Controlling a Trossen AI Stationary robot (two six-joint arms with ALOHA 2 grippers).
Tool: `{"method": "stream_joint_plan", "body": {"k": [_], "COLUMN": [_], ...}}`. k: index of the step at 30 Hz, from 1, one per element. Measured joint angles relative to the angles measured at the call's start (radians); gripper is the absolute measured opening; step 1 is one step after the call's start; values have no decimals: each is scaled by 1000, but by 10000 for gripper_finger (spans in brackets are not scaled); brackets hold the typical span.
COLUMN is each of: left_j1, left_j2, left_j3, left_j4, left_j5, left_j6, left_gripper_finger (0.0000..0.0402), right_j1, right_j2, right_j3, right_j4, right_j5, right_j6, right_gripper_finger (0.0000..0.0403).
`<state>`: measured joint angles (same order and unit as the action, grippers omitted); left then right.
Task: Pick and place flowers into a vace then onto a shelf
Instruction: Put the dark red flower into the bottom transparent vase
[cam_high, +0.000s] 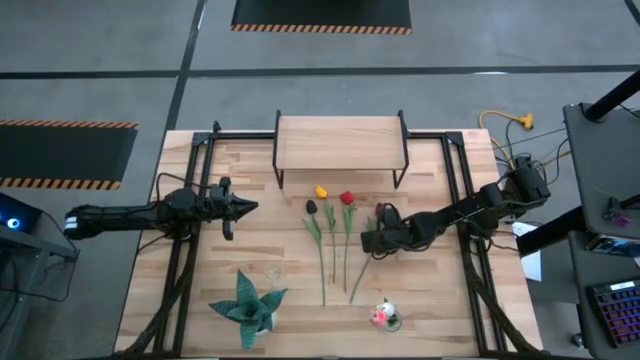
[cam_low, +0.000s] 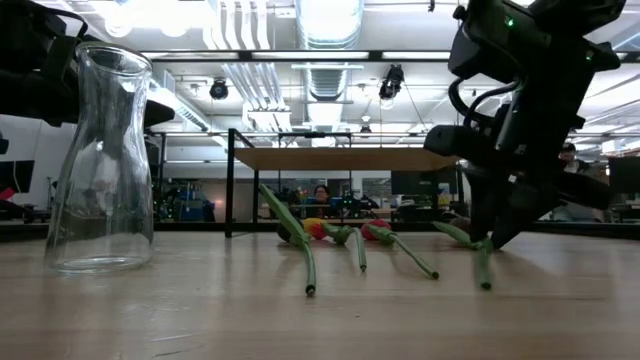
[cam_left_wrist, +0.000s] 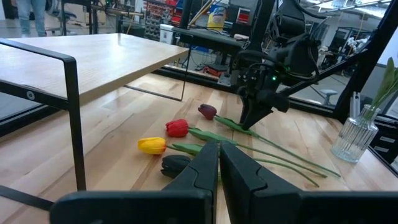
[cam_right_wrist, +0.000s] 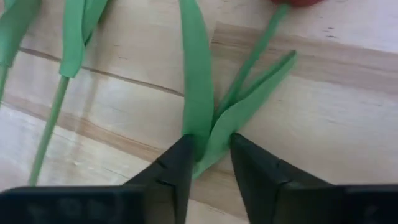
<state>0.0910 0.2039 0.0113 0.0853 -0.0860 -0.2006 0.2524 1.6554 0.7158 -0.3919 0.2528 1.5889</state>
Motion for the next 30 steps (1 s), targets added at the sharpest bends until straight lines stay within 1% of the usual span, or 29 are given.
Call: {"method": "stream_joint_plan", "body": {"k": [4,8,11,13,17,22,26,30], "left_j1": [0,0,0,0,0,0,0,0], "left_j2": [0,0,0,0,0,5,7,7], "left_j3": [0,0,0,0,-1,-1,-1,-2], "left_j4": [0,0,0,0,0,-1,-2,-2], "left_j5": [0,0,0,0,0,0,0,0], "left_j6": [0,0,0,0,0,0,0,0], "left_gripper_finger": [0,0,0,0,0,0,0,0], "right_j1": [-1,-2,-5,-12,-15,-15,-15,-15], "right_j2": [-13,-59,-106,-137,-192,-233,-240,-230], "right_j3": [0,-2,-8,-11,-13,-11,-10,-8], "right_j4": [-28,-61,-120,-169,-239,-308,-306,-293], "right_j5": [-10,-47,-81,-99,-105,-118,-117,-133], "right_j6": [-59,-155,-183,-179,-179,-116,-33,9], "right_gripper_finger": [50,16,12,17,48,116,169,203]}}
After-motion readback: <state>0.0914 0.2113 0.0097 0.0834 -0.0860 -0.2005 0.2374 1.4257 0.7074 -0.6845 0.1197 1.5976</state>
